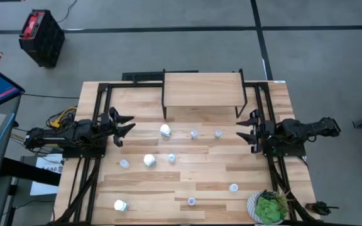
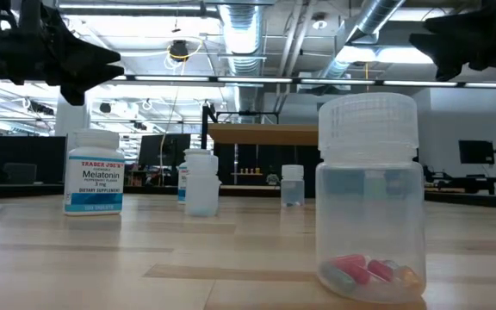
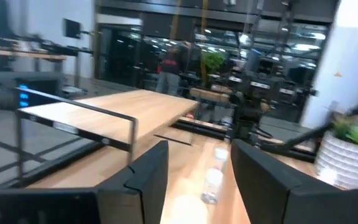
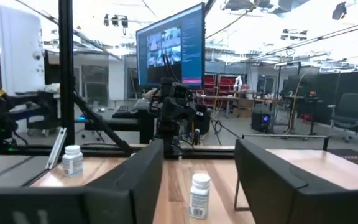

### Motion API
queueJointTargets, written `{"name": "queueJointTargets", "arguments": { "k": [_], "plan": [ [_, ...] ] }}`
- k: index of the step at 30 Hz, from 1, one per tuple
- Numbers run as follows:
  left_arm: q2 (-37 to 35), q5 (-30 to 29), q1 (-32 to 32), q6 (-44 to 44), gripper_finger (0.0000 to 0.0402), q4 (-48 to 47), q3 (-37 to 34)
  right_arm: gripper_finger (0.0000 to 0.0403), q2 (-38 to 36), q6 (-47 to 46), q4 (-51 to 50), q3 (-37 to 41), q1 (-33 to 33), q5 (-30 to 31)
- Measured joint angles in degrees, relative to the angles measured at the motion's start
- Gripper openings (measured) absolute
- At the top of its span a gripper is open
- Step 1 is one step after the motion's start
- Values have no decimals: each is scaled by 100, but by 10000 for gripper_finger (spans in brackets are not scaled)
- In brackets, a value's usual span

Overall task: Pick and place medicine bottles onto shelf by color
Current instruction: Put the top right transparent medicine bottle onto the right side of the shelf

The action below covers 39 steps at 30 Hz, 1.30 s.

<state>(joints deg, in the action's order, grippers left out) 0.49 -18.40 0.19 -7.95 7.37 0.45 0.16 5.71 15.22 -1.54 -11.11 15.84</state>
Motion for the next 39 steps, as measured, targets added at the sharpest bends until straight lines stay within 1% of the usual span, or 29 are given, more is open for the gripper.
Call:
{"name": "queueJointTargets", "arguments": {
  "k": [3, 5, 7, 9, 11, 13, 16, 18, 19, 21, 23, 25, 27, 31, 34, 37, 39],
  "plan": [
    [0, -442, 2, 12, 165, 236, 0, 234, -2, -28, 519, -2, 2, 105],
    [0, -505, 2, 42, 165, 567, 0, 232, -1, 13, 866, -2, 2, 114],
    [0, -272, 2, 204, 165, 1049, 0, 227, -2, 259, 1167, -8, 2, 120],
    [-4, 168, 2, 351, 165, 1452, 29, 222, -2, 543, 1172, -88, 2, 120],
    [22, 422, -4, 364, 165, 1348, 163, 215, 2, 656, 982, -234, 2, 143],
    [96, 420, -2, 326, 165, 1120, 400, 209, 104, 502, 763, -430, 2, 254],
    [302, 426, 2, 147, 165, 359, 868, 199, 367, 121, 325, -767, 2, 388],
    [529, 426, 0, 17, 165, -77, 1165, 195, 629, 45, 41, -1032, 2, 431],
    [657, 427, 0, -10, 165, -219, 1291, 194, 791, 39, -107, -1171, 2, 464],
    [950, 427, 0, 10, 165, -375, 1472, 194, 1127, 30, -476, -1492, 0, 733],
    [1263, 427, 0, 98, 165, -380, 1530, 196, 1474, -16, -964, -1834, 0, 1144],
    [1566, 426, 0, 149, 165, -378, 1583, 201, 1849, -297, -1610, -2179, 3, 1490],
    [1850, 394, 0, 141, 165, -351, 1628, 206, 2265, -667, -2336, -2556, 2, 1640],
    [2346, 250, 0, 81, 165, -277, 1635, 218, 3056, -1306, -3758, -3291, 2, 1702],
    [2624, 174, 2, 93, 165, -122, 1636, 226, 3608, -1647, -4574, -3763, 7, 1703],
    [2810, 158, 2, 256, 165, 153, 1637, 233, 4173, -1879, -5055, -4113, 95, 1622],
    [2868, 156, 2, 351, 165, 308, 1637, 236, 4497, -2048, -5181, -4252, 212, 1398]
  ]
}}
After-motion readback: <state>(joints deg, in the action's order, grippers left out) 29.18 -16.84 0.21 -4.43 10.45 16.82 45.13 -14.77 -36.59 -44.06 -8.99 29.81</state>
